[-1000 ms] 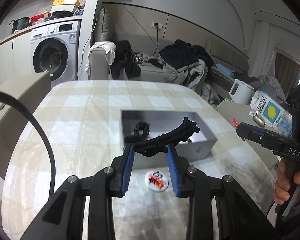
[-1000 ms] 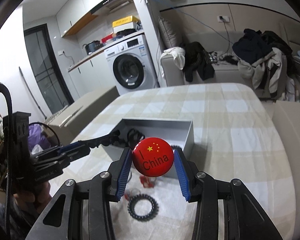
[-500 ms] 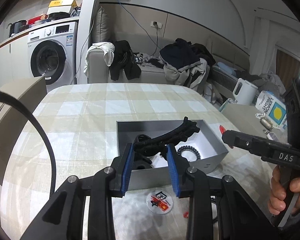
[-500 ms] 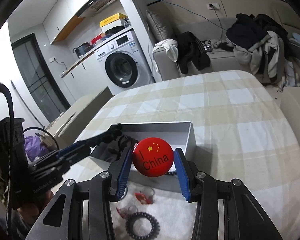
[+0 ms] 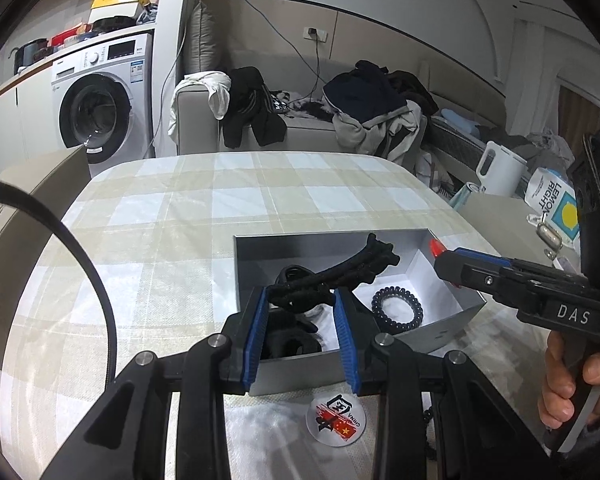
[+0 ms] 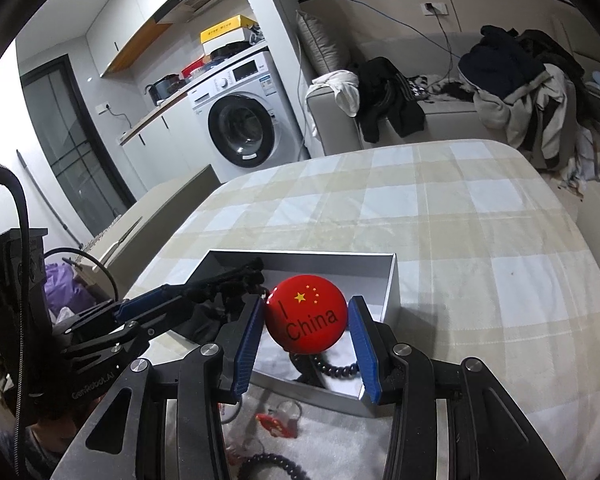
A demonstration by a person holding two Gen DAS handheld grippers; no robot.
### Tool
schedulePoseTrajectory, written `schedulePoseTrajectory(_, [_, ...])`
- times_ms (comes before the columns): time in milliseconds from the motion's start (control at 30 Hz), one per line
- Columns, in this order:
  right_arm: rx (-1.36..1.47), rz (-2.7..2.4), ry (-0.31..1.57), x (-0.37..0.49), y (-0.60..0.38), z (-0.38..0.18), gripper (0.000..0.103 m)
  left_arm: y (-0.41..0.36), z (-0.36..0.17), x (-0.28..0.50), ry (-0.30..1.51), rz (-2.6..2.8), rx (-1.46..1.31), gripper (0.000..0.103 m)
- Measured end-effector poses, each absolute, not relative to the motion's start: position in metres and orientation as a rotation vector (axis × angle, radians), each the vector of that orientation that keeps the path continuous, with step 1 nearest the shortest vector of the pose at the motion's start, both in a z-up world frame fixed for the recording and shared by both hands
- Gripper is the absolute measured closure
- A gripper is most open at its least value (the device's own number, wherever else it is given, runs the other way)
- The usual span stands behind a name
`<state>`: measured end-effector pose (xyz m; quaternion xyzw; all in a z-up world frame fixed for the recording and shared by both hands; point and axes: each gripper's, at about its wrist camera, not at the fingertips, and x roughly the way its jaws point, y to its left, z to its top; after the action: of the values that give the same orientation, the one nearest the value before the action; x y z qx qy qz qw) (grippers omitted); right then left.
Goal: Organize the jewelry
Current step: 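Lower the badge and hair clip into the box and open both grippers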
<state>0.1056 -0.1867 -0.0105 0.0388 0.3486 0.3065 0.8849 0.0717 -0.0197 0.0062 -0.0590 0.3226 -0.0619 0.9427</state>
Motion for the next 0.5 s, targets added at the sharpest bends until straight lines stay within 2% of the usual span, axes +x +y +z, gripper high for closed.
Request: schedulePoseTrajectory(500, [0.026,0.639,0.739,0.1096,-0.1826,-0.0142,0.061,-0.0228,-0.0003,0.0769,0.699,-0.134,-0.121,0.076])
